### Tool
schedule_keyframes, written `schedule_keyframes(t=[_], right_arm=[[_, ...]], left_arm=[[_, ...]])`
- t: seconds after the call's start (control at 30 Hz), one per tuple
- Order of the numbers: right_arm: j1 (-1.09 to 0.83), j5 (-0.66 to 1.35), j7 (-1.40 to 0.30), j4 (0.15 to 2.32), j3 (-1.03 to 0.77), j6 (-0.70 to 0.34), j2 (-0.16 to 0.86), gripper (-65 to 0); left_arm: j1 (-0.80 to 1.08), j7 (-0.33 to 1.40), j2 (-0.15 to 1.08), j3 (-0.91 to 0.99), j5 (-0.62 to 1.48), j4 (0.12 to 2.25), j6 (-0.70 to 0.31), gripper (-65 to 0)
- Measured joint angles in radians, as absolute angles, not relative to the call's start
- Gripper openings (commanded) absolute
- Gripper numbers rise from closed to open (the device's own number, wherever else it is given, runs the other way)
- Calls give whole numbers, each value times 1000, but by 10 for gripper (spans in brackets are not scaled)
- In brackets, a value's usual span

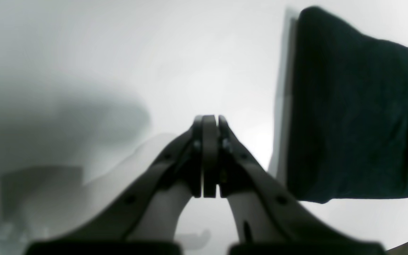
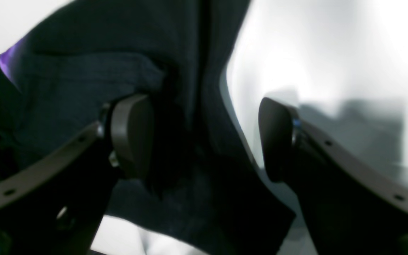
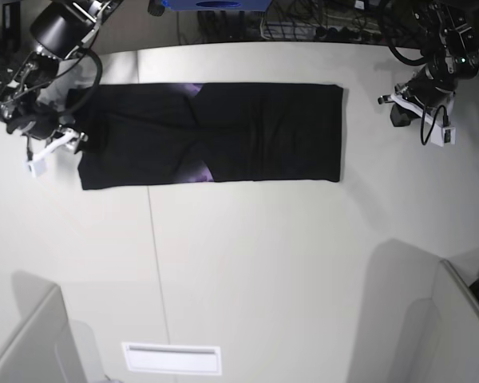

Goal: Fold the T-shirt properly
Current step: 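Grasp the strip's collar end with the right gripper and its middle with the left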

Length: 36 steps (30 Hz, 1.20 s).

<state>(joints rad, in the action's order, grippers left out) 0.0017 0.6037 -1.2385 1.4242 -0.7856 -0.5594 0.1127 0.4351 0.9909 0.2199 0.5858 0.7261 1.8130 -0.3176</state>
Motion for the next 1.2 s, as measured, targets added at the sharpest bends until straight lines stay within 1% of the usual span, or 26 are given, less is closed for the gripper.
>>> schedule_keyframes(t=[0.2, 0.37, 0.4, 0.47, 0.53, 0.6, 0.63, 0.67, 0.73, 0.77, 0.83, 0.97, 1.0, 1.13, 1.2], right_arm=[[5, 632, -1230, 1390, -786, -562, 126, -216], [13, 675, -1196, 1319, -786, -572, 134, -218], [6, 679, -1187, 1319, -784, -587, 134, -218], [-5, 707, -1190, 1319, -782, -623, 128, -219], [-9, 728, -1225, 1322, -781, -650, 119, -219], [-7, 735, -1234, 1322, -779, -649, 115, -219], [-7, 738, -1238, 1322, -779, -649, 115, -219], [-7, 741, -1246, 1322, -779, -648, 117, -219], [-7, 741, -1254, 1322, -779, -648, 118, -227], [-12, 744, -1253, 1323, -779, -648, 117, -255], [-17, 743, -1258, 1322, -779, -648, 117, -353], [-20, 722, -1284, 1314, -779, -647, 115, -611], [-20, 725, -1285, 1314, -778, -646, 115, -650], [-1, 708, -1313, 1312, -757, -643, 129, -650], [10, 700, -1324, 1320, -728, -592, 144, -650]], left_arm=[[428, 990, 219, 579, 727, 1811, -318, -650], [424, 989, 218, 479, 716, 1807, -315, -650], [416, 988, 216, 459, 704, 1793, -315, -650], [384, 987, 206, 418, 601, 1740, -314, -650], [354, 944, 171, 399, 545, 1703, -318, -650], [326, 902, 138, 363, 474, 1684, -323, -650], [325, 854, 121, 343, 454, 1676, -323, -650], [328, 812, 113, 316, 448, 1670, -323, -650], [328, 786, 111, 258, 445, 1666, -323, -650], [327, 781, 112, 237, 445, 1664, -323, -650], [324, 774, 114, 210, 452, 1657, -323, -650], [321, 774, 86, 205, 452, 1656, -323, -650], [321, 774, 86, 200, 453, 1656, -323, -650], [321, 775, 86, 198, 453, 1656, -323, -650], [319, 778, 85, 199, 453, 1656, -323, -650]])
